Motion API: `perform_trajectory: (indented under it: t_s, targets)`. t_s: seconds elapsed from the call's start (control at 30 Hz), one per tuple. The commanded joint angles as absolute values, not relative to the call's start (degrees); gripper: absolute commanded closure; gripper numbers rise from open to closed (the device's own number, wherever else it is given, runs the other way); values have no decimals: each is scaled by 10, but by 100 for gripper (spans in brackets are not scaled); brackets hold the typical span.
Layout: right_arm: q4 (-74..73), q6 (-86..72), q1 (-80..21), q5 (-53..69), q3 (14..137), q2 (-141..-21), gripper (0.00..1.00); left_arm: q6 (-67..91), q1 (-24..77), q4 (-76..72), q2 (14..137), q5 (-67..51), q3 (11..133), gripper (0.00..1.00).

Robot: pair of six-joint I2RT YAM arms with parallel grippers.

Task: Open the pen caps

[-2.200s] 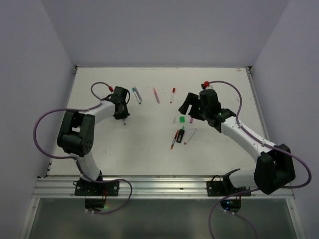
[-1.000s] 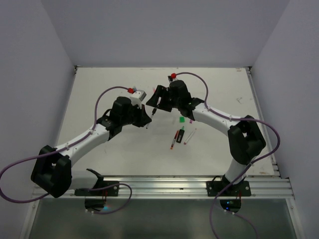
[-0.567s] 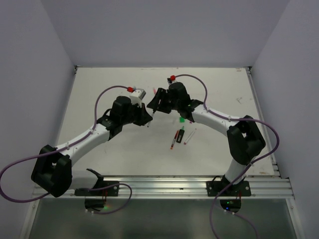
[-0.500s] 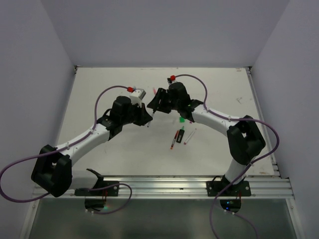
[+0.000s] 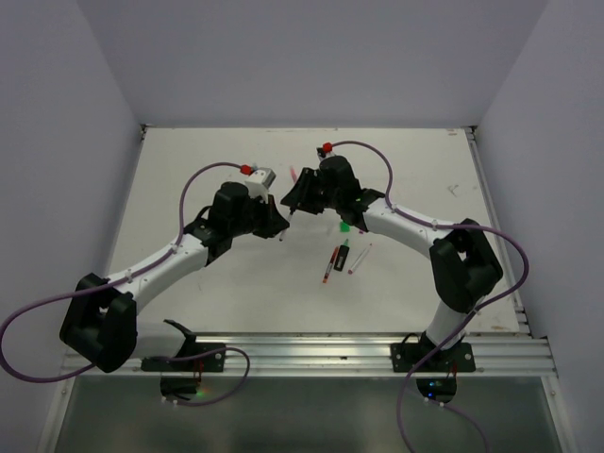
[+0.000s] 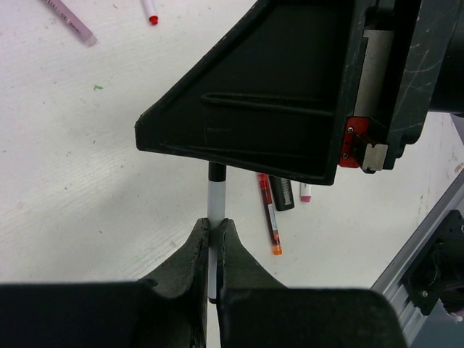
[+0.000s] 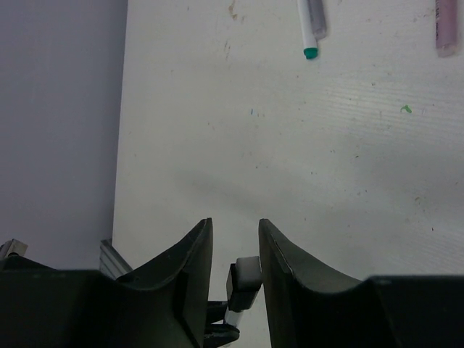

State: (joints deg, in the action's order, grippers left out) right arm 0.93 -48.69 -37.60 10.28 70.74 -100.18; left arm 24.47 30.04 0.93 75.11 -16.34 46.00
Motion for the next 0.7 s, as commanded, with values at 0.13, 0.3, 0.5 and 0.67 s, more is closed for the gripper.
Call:
perform_trajectory:
  t_s: [0.13, 0.3, 0.5, 0.67]
  targets:
    - [23, -484, -381, 108, 702, -990, 73, 263, 302, -27, 752, -168, 454, 100]
    - [21, -481, -381, 108, 704, -987, 92, 265, 302, -26, 755, -176, 452, 100]
    - [16, -471, -381, 105, 707, -982, 100, 258, 302, -13, 759, -192, 447, 57]
    - [15, -468, -381, 105, 709, -978, 100, 252, 302, -9, 763, -188, 442, 48]
